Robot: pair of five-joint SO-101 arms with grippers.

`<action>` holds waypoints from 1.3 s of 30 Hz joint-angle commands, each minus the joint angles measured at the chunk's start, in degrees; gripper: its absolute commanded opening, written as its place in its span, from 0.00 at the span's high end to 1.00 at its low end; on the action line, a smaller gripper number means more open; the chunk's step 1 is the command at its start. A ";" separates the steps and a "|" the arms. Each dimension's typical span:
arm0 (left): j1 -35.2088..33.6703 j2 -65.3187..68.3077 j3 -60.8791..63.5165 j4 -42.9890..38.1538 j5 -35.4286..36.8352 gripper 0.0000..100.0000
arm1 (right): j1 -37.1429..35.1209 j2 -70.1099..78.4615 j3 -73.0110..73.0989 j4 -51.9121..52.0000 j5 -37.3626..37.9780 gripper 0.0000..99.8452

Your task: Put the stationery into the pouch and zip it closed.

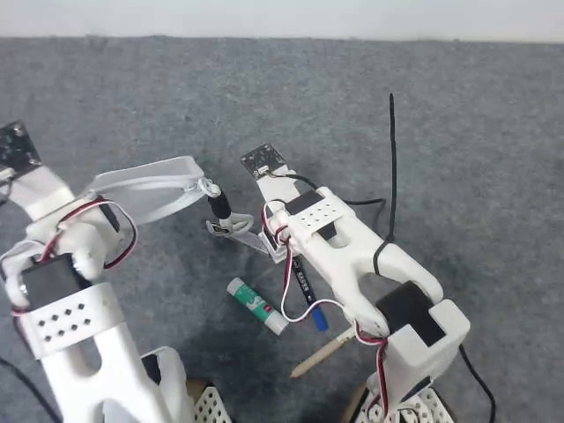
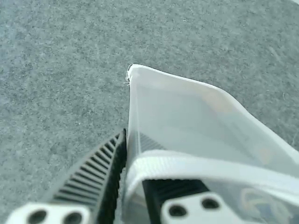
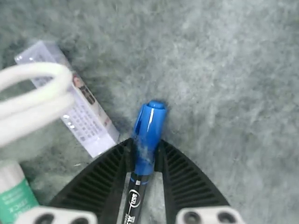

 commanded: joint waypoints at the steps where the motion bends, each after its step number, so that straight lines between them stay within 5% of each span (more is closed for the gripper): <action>1: -0.35 -0.09 -3.21 -2.29 0.53 0.99 | 1.01 -0.13 -2.02 3.65 2.11 0.94; 26: 0.35 -0.44 -3.03 -2.55 0.44 0.99 | 1.01 -15.34 -7.38 22.81 2.37 0.99; 39: 5.98 -0.44 -3.03 -2.02 0.35 0.99 | 1.01 -27.21 -3.87 22.81 2.37 0.99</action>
